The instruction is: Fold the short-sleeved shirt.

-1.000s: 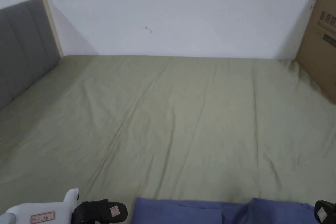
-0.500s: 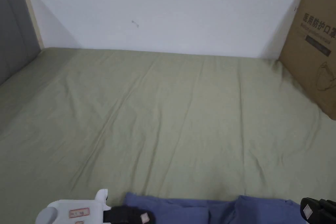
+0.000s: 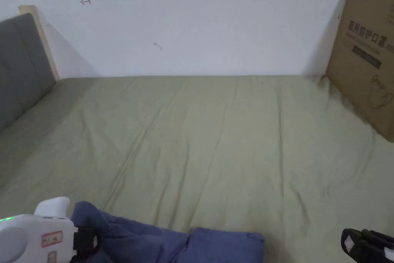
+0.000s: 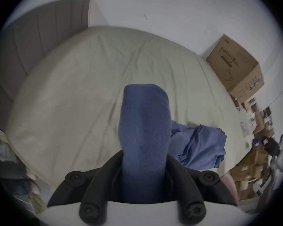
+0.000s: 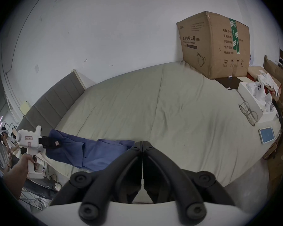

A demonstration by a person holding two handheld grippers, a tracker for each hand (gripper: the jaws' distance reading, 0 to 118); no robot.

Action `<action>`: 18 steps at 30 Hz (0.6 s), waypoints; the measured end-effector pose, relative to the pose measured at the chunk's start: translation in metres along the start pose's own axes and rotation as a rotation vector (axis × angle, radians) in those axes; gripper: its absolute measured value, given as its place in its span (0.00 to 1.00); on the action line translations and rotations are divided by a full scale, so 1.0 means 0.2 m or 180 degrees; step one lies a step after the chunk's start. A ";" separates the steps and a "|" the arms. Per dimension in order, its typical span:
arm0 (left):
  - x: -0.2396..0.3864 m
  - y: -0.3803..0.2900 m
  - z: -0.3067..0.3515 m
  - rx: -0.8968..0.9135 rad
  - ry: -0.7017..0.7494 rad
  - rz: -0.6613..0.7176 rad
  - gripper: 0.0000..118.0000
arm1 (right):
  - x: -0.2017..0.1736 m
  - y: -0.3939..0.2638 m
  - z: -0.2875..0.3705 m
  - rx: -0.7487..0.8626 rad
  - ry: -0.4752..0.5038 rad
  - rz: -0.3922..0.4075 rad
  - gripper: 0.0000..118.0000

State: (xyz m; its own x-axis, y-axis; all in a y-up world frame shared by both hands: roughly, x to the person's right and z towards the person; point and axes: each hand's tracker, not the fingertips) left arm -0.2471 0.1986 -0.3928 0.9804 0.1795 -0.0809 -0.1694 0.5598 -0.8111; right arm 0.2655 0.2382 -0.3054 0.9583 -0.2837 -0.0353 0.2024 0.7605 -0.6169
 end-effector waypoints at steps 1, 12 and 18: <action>0.04 0.01 0.02 -0.0028 -0.0120 -0.0016 0.09 | 0.01 -0.01 0.00 -0.0010 0.0009 -0.0036 0.00; 0.84 -0.02 -0.47 -0.0893 -0.1667 0.0390 0.22 | 0.14 -0.04 0.09 -0.0001 -0.0031 -0.0228 0.00; 0.97 -0.11 -0.59 -0.1110 -0.2265 0.0741 0.96 | 0.16 -0.07 0.08 -0.0068 -0.0049 -0.0272 0.00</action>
State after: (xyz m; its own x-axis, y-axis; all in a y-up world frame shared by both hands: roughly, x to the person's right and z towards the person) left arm -0.0406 0.1254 -0.4582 0.6063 0.7950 0.0219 -0.2048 0.1827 -0.9616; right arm 0.2971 0.2273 -0.2852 0.9407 -0.3380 0.0301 0.2794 0.7213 -0.6338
